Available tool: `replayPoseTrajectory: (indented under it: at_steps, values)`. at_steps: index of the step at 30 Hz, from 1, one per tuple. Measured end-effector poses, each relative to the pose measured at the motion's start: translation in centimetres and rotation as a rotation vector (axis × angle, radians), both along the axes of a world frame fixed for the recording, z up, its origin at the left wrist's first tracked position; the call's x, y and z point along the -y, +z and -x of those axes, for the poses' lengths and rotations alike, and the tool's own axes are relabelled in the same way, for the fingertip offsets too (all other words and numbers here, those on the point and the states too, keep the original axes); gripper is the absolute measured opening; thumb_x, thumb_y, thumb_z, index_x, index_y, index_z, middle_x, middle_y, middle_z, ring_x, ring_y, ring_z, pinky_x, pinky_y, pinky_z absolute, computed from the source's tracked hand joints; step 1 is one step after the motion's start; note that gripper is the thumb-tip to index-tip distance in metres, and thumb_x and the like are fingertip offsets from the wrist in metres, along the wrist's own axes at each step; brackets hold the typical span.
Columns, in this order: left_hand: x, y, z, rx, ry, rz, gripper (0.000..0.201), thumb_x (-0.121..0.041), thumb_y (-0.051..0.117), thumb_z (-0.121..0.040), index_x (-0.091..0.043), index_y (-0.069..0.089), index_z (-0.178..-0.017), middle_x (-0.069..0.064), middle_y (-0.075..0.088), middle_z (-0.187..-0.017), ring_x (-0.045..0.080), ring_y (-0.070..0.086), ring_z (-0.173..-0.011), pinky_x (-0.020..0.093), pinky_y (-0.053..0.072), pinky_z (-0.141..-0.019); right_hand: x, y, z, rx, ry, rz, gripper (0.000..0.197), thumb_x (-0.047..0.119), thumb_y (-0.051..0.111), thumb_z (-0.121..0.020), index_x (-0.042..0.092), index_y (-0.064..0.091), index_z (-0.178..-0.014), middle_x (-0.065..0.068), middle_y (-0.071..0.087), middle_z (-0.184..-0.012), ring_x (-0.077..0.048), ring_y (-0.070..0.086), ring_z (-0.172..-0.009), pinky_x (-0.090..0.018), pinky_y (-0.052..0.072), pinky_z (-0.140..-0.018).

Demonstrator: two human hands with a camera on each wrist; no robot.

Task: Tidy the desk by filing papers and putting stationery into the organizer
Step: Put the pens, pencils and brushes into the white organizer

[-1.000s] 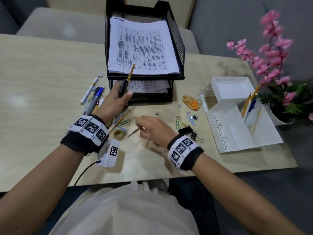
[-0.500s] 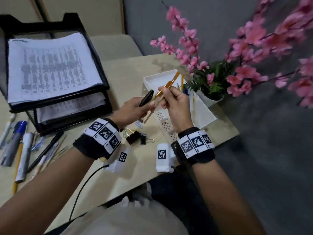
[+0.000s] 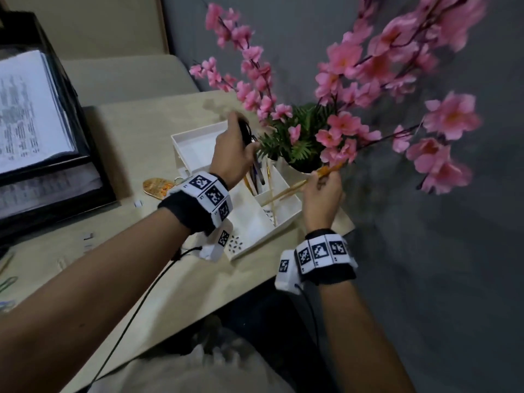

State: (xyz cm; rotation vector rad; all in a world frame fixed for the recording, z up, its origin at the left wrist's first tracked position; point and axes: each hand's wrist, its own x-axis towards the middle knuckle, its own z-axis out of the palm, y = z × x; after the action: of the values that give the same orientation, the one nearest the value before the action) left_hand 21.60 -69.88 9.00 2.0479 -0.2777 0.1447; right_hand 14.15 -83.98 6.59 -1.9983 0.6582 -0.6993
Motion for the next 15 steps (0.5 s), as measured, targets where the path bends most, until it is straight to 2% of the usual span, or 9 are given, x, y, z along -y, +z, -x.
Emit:
replayPoseTrajectory:
  at_steps: [3, 5, 6, 8, 9, 10, 11, 12, 15]
  values:
    - [1.0, -1.6, -0.5, -0.011, -0.046, -0.149, 0.034, 0.001, 0.053, -0.085, 0.001, 0.039, -0.116, 0.016, 0.056, -0.082, 0.027, 0.048, -0.071, 0.03, 0.037, -0.063, -0.8, -2.0, 0.2, -0.079, 0.038, -0.049, 0.009, 0.006, 0.052, -0.088, -0.002, 0.055, -0.091, -0.025, 0.064, -0.091, -0.036, 0.061, -0.091, -0.032, 0.039, -0.083]
    - [1.4, -2.9, -1.0, -0.049, -0.103, -0.282, 0.031, 0.002, 0.048, -0.085, 0.002, 0.04, -0.114, 0.022, 0.059, -0.087, 0.027, 0.045, -0.071, 0.032, 0.033, -0.063, -1.3, -2.8, 0.2, -0.103, 0.058, -0.092, 0.001, 0.009, 0.052, -0.086, 0.009, 0.051, -0.086, -0.022, 0.065, -0.086, -0.037, 0.065, -0.083, -0.041, 0.051, -0.083]
    - [1.5, -3.4, -1.2, -0.069, -0.135, -0.346, 0.03, 0.003, 0.045, -0.085, 0.003, 0.041, -0.115, 0.023, 0.061, -0.092, 0.028, 0.047, -0.073, 0.033, 0.034, -0.064, -1.4, -3.1, 0.1, -0.119, 0.058, -0.123, 0.004, 0.012, 0.051, -0.084, 0.015, 0.048, -0.084, -0.021, 0.066, -0.084, -0.038, 0.066, -0.079, -0.047, 0.054, -0.079]
    - [1.7, -4.2, -1.3, -0.082, -0.184, -0.476, 0.028, 0.005, 0.041, -0.087, 0.005, 0.044, -0.115, 0.024, 0.06, -0.106, 0.036, 0.056, -0.086, 0.04, 0.039, -0.071, -1.3, -3.5, -0.1, -0.14, 0.056, -0.155, 0.003, 0.017, 0.049, -0.08, 0.018, 0.047, -0.08, -0.019, 0.067, -0.083, -0.038, 0.067, -0.077, -0.05, 0.055, -0.077]
    - [1.8, -4.5, -1.3, -0.078, -0.196, -0.545, 0.029, 0.006, 0.039, -0.088, 0.005, 0.045, -0.116, 0.025, 0.056, -0.114, 0.039, 0.057, -0.094, 0.042, 0.04, -0.076, -1.2, -3.3, -0.1, -0.145, 0.047, -0.168, 0.001, 0.016, 0.05, -0.08, 0.017, 0.049, -0.081, -0.018, 0.067, -0.084, -0.037, 0.066, -0.078, -0.044, 0.055, -0.08]
    - [1.9, -4.7, -1.2, -0.069, -0.196, -0.61, 0.031, 0.007, 0.038, -0.089, 0.005, 0.046, -0.119, 0.025, 0.051, -0.12, 0.04, 0.056, -0.099, 0.041, 0.039, -0.078, -1.2, -2.9, -0.1, -0.147, 0.03, -0.166, 0.003, 0.013, 0.052, -0.081, 0.014, 0.053, -0.084, -0.017, 0.066, -0.088, -0.035, 0.065, -0.082, -0.033, 0.051, -0.085]
    - [1.9, -4.8, -1.1, -0.065, -0.194, -0.657, 0.035, 0.006, 0.038, -0.09, 0.004, 0.044, -0.124, 0.024, 0.046, -0.125, 0.04, 0.055, -0.101, 0.04, 0.039, -0.079, -1.0, -2.7, 0.0, -0.147, 0.001, -0.148, 0.008, 0.01, 0.056, -0.081, 0.009, 0.056, -0.089, -0.016, 0.065, -0.095, -0.032, 0.062, -0.089, -0.019, 0.042, -0.083]
    - [1.9, -4.8, -1.0, -0.058, -0.195, -0.682, 0.04, 0.005, 0.038, -0.091, 0.002, 0.041, -0.13, 0.023, 0.043, -0.128, 0.039, 0.054, -0.102, 0.039, 0.04, -0.08, -0.8, -2.6, 0.2, -0.136, -0.032, -0.121, 0.016, 0.008, 0.059, -0.081, 0.005, 0.056, -0.097, -0.015, 0.061, -0.104, -0.029, 0.058, -0.095, -0.013, 0.033, -0.078]
    - [1.2, -4.7, -0.6, -0.044, -0.242, -0.614, 0.056, 0.005, 0.041, -0.088, -0.005, 0.03, -0.142, 0.021, 0.033, -0.14, 0.039, 0.052, -0.11, 0.04, 0.042, -0.089, -1.0, -1.8, 0.8, -0.086, -0.138, -0.043, 0.032, 0.011, 0.062, -0.081, 0.006, 0.051, -0.111, -0.012, 0.046, -0.123, -0.024, 0.052, -0.105, -0.019, 0.031, -0.075]
